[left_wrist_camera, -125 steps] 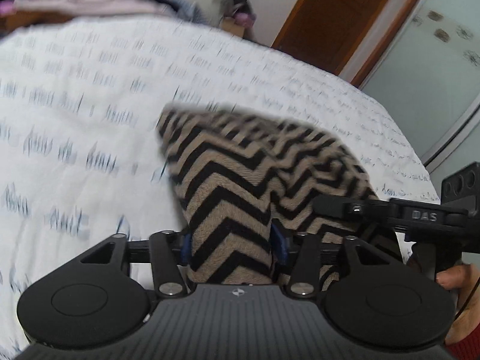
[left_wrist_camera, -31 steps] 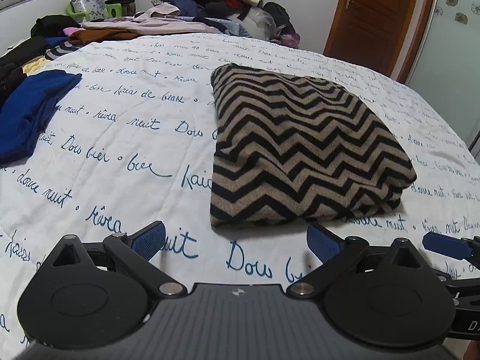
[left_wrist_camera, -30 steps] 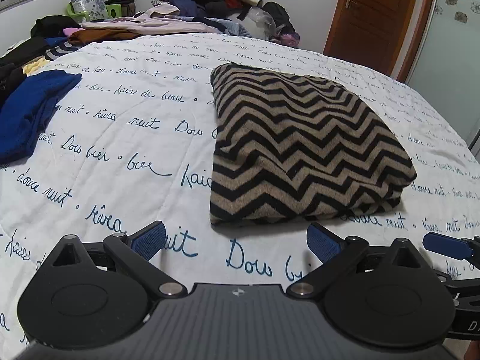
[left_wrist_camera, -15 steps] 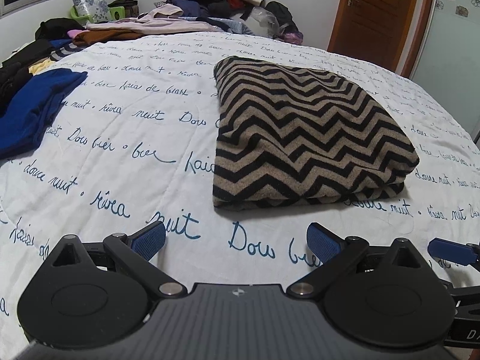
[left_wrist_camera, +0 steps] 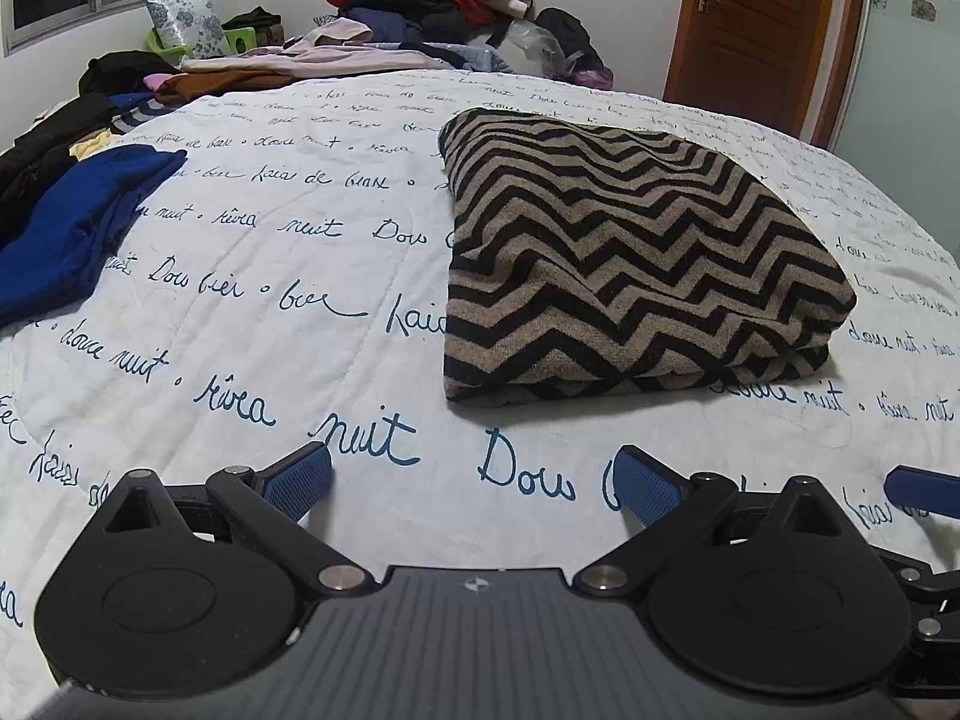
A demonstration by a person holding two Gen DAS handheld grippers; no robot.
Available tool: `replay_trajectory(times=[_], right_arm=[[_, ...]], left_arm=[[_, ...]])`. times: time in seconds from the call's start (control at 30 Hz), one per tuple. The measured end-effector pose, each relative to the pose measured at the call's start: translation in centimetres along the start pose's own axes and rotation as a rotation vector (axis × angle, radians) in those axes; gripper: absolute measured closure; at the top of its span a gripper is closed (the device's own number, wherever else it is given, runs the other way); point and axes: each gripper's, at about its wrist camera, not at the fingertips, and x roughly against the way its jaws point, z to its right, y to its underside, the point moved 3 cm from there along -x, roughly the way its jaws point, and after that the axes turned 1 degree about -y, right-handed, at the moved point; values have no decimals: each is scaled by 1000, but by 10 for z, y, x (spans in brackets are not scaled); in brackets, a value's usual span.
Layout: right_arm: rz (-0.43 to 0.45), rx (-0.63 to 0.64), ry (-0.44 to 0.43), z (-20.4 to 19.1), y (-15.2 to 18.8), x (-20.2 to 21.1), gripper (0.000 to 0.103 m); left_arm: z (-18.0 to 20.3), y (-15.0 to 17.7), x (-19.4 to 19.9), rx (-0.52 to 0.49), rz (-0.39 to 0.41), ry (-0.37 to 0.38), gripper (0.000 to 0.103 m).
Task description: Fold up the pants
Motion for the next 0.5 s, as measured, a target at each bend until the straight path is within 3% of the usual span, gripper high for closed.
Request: replay_trajectory(times=[0.5], right_arm=[[-8,17,10,-3,3,-4,8]], left_arm=[[-1,5,-3,-9,11,-2,0]])
